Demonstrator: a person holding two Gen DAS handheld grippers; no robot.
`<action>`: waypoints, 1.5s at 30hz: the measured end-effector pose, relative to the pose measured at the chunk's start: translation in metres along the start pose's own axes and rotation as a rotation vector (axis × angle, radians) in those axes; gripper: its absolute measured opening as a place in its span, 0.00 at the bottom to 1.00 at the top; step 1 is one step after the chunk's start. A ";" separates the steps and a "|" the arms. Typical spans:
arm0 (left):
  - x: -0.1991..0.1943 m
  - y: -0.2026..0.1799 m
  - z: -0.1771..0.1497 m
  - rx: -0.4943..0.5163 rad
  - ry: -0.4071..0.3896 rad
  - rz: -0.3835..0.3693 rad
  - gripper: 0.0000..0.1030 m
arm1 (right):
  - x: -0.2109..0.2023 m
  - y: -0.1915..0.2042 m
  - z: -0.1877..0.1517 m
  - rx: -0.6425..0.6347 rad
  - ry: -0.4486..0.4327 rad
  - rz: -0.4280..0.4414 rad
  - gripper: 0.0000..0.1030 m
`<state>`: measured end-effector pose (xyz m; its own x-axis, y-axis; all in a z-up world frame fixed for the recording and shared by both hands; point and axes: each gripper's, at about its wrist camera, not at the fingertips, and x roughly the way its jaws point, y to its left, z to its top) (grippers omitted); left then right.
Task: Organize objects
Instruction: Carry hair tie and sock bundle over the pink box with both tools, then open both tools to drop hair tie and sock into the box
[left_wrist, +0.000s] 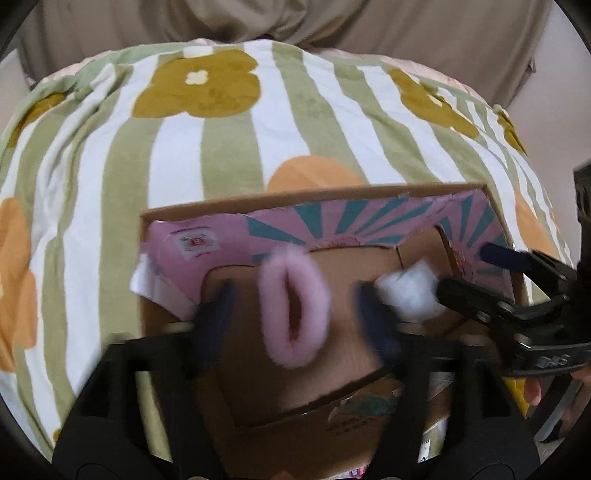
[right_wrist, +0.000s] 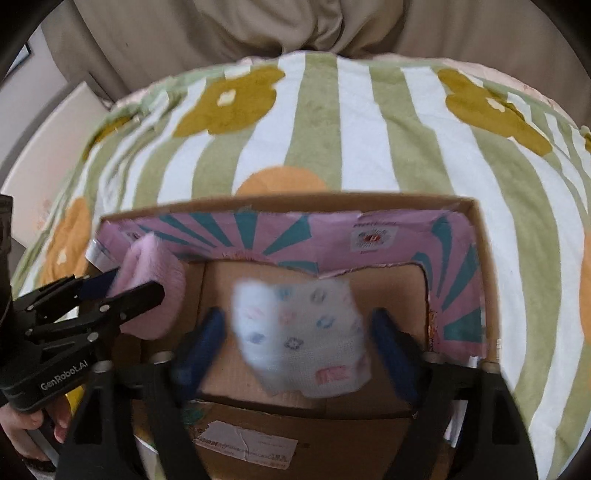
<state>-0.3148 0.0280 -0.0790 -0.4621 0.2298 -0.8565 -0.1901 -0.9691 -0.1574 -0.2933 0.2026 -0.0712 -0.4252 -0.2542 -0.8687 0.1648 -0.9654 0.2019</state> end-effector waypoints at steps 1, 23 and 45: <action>-0.004 0.002 0.000 -0.014 -0.020 -0.006 0.99 | -0.004 -0.002 -0.001 0.002 -0.017 0.014 0.99; -0.103 -0.008 -0.026 -0.030 -0.174 -0.026 0.99 | -0.063 0.014 -0.026 -0.067 -0.110 0.006 0.99; -0.263 -0.053 -0.165 0.047 -0.540 0.041 0.99 | -0.224 0.045 -0.142 -0.092 -0.506 -0.108 0.99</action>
<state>-0.0399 0.0038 0.0732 -0.8471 0.2172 -0.4850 -0.1950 -0.9761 -0.0964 -0.0644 0.2242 0.0687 -0.8169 -0.1719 -0.5505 0.1647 -0.9843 0.0629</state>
